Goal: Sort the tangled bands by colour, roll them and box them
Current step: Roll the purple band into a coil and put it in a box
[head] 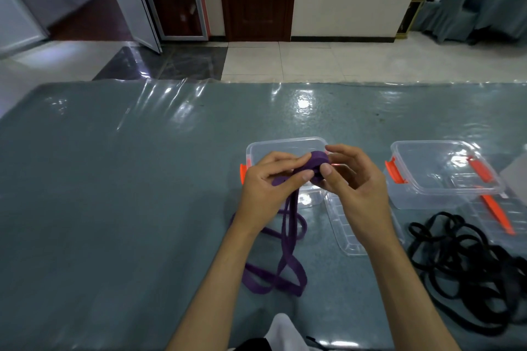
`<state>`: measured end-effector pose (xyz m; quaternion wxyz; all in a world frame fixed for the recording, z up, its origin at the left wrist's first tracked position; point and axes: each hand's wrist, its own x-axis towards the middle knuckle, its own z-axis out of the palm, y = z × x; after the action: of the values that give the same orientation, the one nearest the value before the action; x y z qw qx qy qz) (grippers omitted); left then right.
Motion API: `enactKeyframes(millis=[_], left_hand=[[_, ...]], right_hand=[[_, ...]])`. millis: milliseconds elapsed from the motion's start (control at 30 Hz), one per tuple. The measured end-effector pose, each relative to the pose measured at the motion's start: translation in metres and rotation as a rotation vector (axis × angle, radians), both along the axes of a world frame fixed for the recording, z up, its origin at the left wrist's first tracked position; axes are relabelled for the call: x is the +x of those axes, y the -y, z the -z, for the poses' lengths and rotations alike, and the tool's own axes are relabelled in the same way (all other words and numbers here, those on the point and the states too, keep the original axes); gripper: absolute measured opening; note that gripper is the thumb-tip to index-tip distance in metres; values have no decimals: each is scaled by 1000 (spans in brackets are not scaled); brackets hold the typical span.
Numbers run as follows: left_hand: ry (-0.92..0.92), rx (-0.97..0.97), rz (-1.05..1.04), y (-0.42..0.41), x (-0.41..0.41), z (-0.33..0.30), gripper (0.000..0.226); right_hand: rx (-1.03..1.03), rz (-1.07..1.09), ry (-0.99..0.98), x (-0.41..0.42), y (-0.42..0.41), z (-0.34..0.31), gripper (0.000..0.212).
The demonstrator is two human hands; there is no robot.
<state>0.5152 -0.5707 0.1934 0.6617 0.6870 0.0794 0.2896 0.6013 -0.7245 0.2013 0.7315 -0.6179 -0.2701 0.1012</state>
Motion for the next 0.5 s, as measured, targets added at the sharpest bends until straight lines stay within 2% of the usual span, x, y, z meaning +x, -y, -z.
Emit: enactKeyframes(millis=[133, 300, 400, 500], left_hand=[[25, -47, 63, -14, 4, -3, 33], [17, -191, 71, -21, 13, -2, 50], [-18, -238, 52, -24, 21, -1, 41], [-15, -212, 51, -25, 30, 4, 37]], right_hand=[[-34, -114, -91, 8, -1, 5, 33], [-35, -172, -101, 22, -3, 2, 34], [-47, -184, -71, 33, -8, 4, 32], [15, -131, -164, 36, -21, 11, 32]])
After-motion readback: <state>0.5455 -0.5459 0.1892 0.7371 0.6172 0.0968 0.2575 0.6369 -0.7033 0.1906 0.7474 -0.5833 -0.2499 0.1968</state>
